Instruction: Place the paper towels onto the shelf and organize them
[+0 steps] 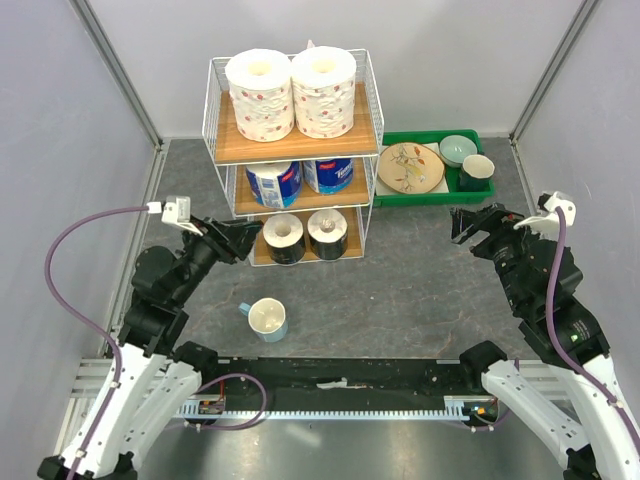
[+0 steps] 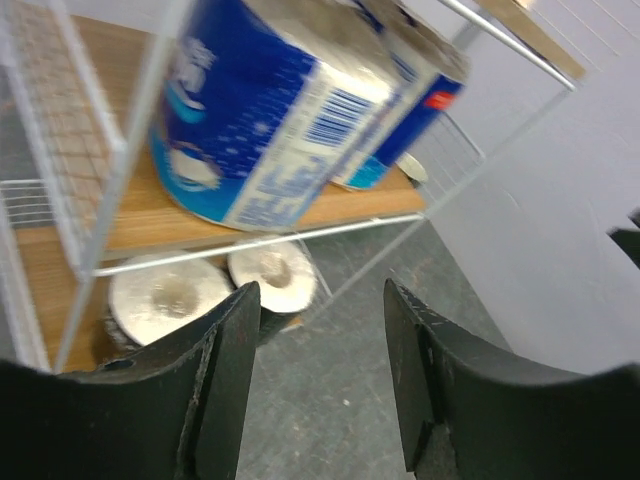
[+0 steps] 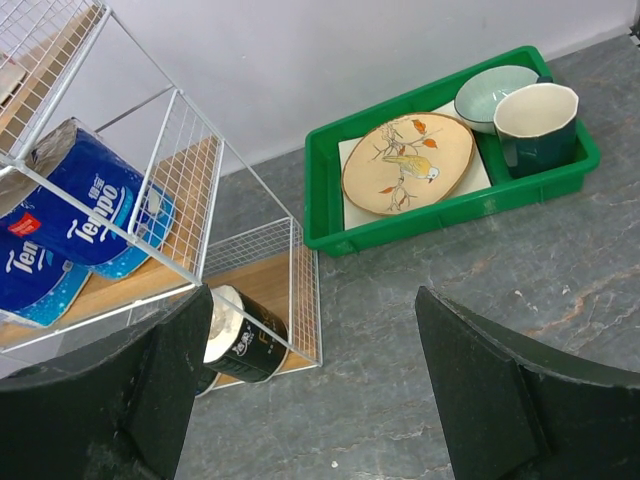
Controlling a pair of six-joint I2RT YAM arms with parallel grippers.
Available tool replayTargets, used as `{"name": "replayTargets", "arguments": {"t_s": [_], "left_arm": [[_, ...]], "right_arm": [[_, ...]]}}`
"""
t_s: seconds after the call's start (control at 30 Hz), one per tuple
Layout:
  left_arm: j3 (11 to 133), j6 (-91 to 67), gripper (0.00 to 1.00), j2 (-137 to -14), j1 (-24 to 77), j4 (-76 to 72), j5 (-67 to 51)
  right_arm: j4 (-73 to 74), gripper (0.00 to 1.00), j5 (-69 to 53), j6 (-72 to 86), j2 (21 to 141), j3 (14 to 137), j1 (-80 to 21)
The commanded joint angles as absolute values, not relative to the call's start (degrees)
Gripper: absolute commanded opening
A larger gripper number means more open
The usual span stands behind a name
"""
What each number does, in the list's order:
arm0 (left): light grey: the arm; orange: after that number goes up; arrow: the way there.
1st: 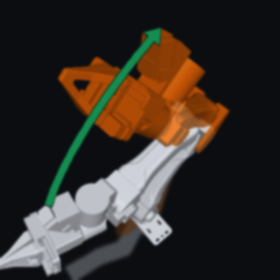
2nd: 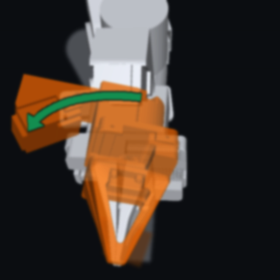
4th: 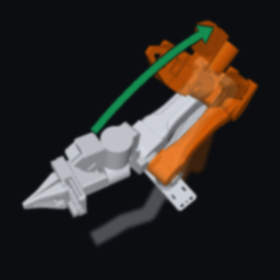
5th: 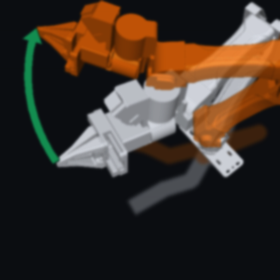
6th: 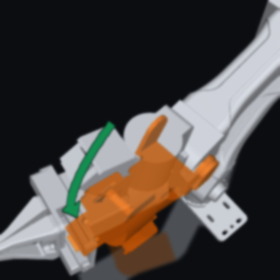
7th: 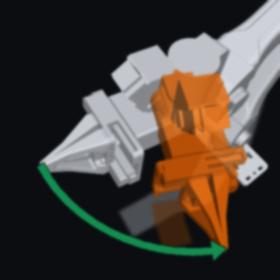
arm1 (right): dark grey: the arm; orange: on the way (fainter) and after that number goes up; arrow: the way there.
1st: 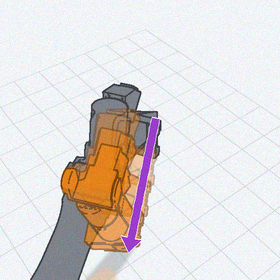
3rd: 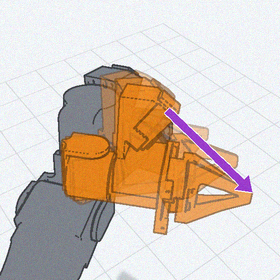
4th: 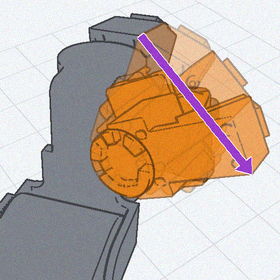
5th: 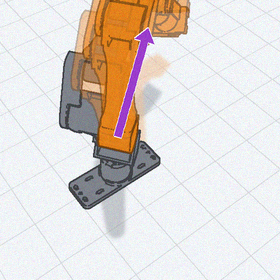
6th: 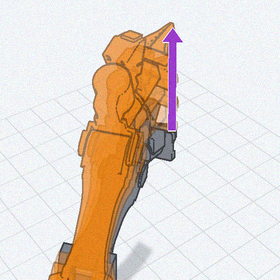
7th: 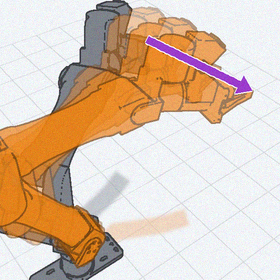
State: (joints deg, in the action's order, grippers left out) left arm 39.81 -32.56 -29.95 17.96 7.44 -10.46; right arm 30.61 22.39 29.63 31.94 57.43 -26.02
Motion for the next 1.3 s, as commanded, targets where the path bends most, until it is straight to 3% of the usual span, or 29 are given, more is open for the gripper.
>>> {"name": "replayTargets", "arguments": {"t_s": [0.0,0.17,0.33,1.27], "left_arm": [[39.0,-33.6,0.58,-31.0,25.7,2.7,-0.7],[38.4,-31.3,0.58,-35.4,39.3,-2.5,16.0],[38.9,-30.9,0.58,-37.9,42.5,-4.6,23.5],[42.8,-24.6,0.52,-49.2,42.5,-16.6,28.7]], "right_arm": [[30.1,0.91,23.0,30.3,31.8,57.1,-26.2],[30.2,0.91,23.5,30.2,31.2,56.9,-26.1],[31.2,0.91,24.3,29.9,30.6,57.3,-26.0],[32.6,0.91,24.7,29.4,30.0,57.0,-26.1]]}}
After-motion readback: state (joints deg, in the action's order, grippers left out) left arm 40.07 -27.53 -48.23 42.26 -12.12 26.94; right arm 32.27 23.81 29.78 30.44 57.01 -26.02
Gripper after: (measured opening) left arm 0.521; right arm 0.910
